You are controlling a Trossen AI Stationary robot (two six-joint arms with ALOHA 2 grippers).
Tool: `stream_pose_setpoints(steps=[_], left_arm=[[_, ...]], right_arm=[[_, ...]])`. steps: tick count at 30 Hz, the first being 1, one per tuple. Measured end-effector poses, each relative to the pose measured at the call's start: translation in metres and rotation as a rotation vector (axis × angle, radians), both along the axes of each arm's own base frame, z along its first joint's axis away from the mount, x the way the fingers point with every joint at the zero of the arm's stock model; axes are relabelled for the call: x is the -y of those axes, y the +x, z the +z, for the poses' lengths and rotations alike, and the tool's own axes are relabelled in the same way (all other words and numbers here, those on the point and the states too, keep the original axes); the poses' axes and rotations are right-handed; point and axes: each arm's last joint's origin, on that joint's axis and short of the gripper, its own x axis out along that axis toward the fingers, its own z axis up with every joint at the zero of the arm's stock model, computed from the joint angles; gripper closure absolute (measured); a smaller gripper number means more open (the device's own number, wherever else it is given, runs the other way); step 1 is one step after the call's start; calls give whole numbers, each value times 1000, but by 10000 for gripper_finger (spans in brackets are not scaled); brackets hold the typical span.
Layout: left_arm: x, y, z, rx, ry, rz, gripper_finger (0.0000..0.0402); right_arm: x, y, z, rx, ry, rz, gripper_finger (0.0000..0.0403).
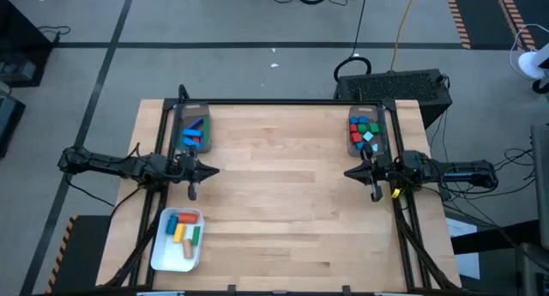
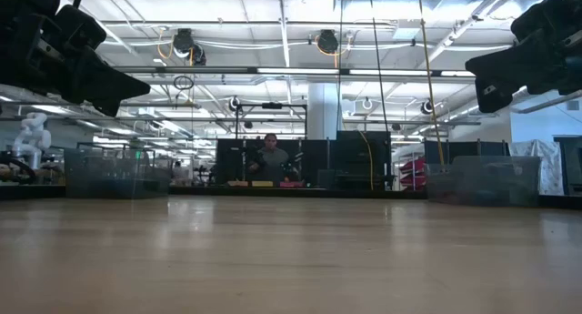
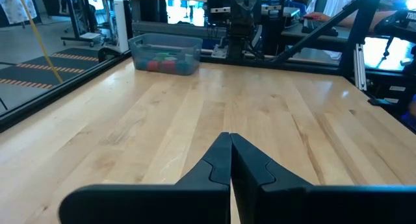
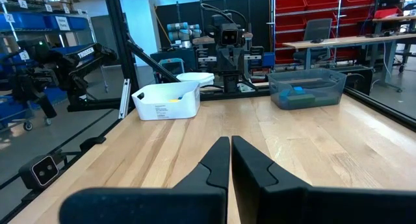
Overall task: Sort blocks by size
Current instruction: Return to Home Position
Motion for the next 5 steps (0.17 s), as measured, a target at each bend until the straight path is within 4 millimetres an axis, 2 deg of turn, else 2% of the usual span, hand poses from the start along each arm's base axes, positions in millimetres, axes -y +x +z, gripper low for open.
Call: stream_pose_setpoints(steps=[5], left_arm=[[0, 0, 0, 0, 0, 0, 398]], right_arm=[[0, 0, 0, 0, 0, 0, 403]])
